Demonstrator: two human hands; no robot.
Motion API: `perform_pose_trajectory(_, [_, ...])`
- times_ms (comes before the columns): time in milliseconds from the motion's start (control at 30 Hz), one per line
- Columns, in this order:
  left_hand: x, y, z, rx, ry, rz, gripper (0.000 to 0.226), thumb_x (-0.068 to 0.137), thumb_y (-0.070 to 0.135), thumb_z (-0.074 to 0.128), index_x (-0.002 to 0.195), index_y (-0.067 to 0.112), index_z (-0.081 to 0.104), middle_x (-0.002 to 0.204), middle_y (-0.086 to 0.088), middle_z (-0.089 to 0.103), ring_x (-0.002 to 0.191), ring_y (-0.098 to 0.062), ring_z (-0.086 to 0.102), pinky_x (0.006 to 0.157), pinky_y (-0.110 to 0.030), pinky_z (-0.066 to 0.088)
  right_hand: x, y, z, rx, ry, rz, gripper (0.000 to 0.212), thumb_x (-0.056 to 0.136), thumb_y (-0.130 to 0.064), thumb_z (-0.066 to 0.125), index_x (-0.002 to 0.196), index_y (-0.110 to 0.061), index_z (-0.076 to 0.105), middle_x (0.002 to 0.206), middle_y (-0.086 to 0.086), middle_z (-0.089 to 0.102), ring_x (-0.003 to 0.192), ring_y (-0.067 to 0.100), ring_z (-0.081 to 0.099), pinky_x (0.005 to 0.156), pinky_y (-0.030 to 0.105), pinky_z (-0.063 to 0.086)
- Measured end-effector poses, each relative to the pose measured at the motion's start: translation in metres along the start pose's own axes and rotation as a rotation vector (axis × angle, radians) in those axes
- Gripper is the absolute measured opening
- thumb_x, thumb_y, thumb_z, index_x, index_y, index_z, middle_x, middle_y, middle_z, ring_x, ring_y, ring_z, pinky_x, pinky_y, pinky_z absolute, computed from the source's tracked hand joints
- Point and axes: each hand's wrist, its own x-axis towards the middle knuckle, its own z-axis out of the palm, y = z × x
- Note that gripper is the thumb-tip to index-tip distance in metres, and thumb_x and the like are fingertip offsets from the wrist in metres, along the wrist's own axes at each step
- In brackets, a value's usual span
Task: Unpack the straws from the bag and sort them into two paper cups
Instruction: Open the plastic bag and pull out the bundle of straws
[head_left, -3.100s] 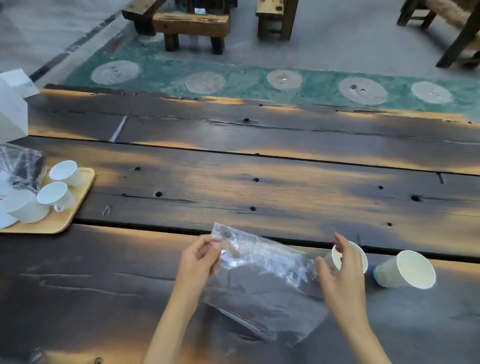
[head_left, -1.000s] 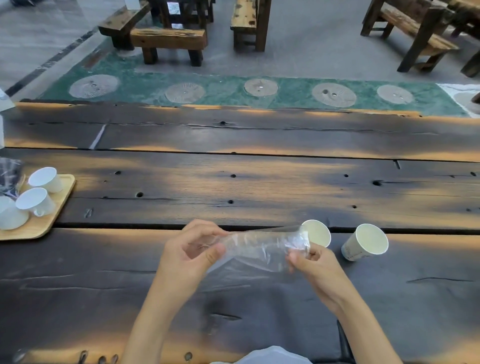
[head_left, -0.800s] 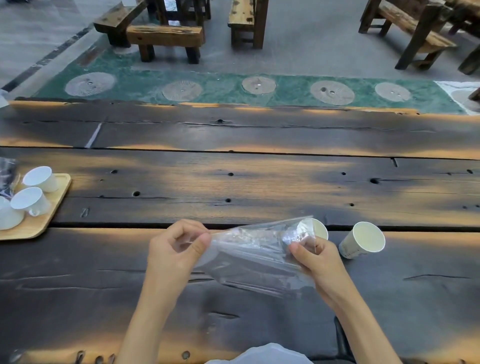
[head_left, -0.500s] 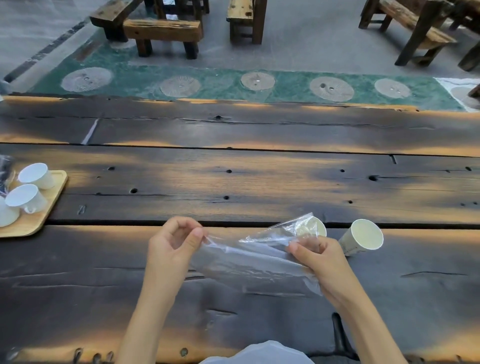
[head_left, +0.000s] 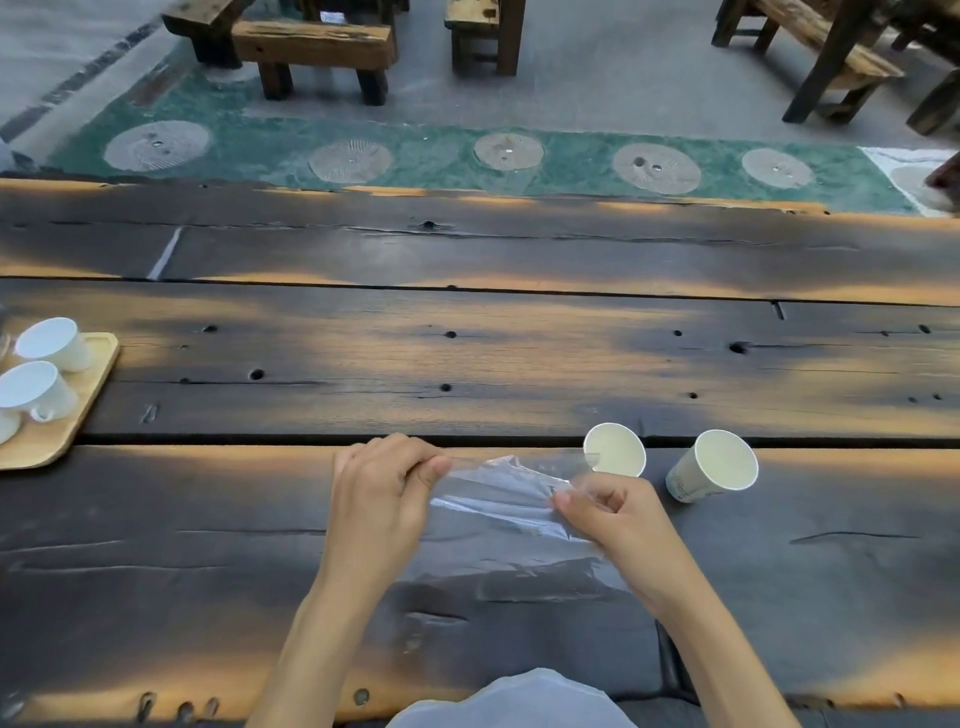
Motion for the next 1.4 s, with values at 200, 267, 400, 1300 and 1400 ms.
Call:
perform_pose_trajectory(200, [0.001, 0.017, 0.016, 0.05, -0.104, 0.134, 0.019, 0.089, 0.04, 0.06, 0.097, 0.025, 0.07, 0.09, 0.013, 0.063, 0.087, -0.014, 0.055, 0.082, -0.038, 0.038, 0.005, -0.005, 0.012, -0.039, -0.018, -0.001, 0.025, 0.091, -0.021, 0.068, 0.079, 0.002, 0.069, 0.067, 0.002, 0.056, 0.069, 0.013, 0.048, 0.072, 0.031, 0.041])
perform_pose_trajectory(267, [0.006, 0.022, 0.021, 0.058, -0.063, 0.18, 0.018, 0.091, 0.036, 0.061, 0.086, 0.021, 0.07, 0.081, 0.011, 0.062, 0.079, -0.015, 0.054, 0.076, -0.039, 0.038, 0.006, -0.007, 0.015, -0.076, -0.052, -0.004, 0.027, 0.093, -0.019, 0.066, 0.074, 0.0, 0.066, 0.063, 0.0, 0.049, 0.064, 0.013, 0.041, 0.064, 0.026, 0.035])
perform_pose_trajectory(400, [0.017, 0.019, 0.019, -0.085, 0.035, 0.044, 0.024, 0.091, 0.032, 0.059, 0.075, 0.016, 0.067, 0.073, 0.01, 0.064, 0.073, -0.008, 0.051, 0.073, -0.038, 0.039, 0.005, -0.01, 0.012, -0.117, -0.037, 0.002, 0.027, 0.089, -0.029, 0.065, 0.066, -0.015, 0.067, 0.059, -0.007, 0.047, 0.059, 0.009, 0.038, 0.057, 0.021, 0.032])
perform_pose_trajectory(1300, [-0.041, -0.052, 0.088, -1.636, -0.294, -1.111, 0.035, 0.077, 0.009, 0.075, 0.109, 0.0, 0.067, 0.078, -0.008, 0.069, 0.063, -0.015, 0.068, 0.059, -0.025, 0.058, -0.003, -0.023, -0.004, 0.941, 0.102, 0.215, 0.004, 0.079, -0.008, 0.069, 0.08, -0.005, 0.071, 0.096, 0.011, 0.073, 0.071, 0.023, 0.069, 0.063, 0.03, 0.058])
perform_pose_trajectory(1400, [-0.038, -0.071, 0.063, -1.549, -0.305, -0.969, 0.068, 0.054, -0.002, 0.091, 0.114, 0.002, 0.061, 0.08, -0.011, 0.062, 0.062, -0.017, 0.063, 0.053, -0.023, 0.057, -0.014, -0.022, -0.036, 0.605, 0.102, 0.105, 0.018, 0.074, -0.005, 0.075, 0.092, -0.003, 0.073, 0.102, 0.014, 0.072, 0.073, 0.027, 0.069, 0.067, 0.03, 0.057])
